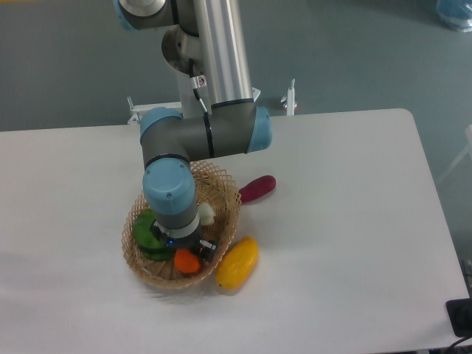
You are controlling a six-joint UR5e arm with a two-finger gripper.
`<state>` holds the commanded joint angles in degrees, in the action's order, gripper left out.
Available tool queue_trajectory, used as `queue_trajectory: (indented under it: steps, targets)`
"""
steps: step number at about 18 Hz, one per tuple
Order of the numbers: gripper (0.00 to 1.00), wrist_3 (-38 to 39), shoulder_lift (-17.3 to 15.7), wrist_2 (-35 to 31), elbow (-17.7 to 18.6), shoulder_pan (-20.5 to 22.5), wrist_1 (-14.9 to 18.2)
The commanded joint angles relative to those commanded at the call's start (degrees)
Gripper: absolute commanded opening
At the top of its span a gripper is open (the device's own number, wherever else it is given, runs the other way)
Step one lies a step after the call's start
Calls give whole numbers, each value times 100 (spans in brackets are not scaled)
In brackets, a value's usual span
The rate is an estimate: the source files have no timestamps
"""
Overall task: Pick up the orange from the basket
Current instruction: 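Close the gripper on the orange, then lift the orange out of the basket and carry it away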
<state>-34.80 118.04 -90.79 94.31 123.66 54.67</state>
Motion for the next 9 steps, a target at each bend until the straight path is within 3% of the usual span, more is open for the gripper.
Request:
queue_trajectory:
  steps: [4, 9]
  targets:
    - [55, -26, -61, 35, -9, 9, 9]
    - [55, -105, -386, 88, -184, 184, 88]
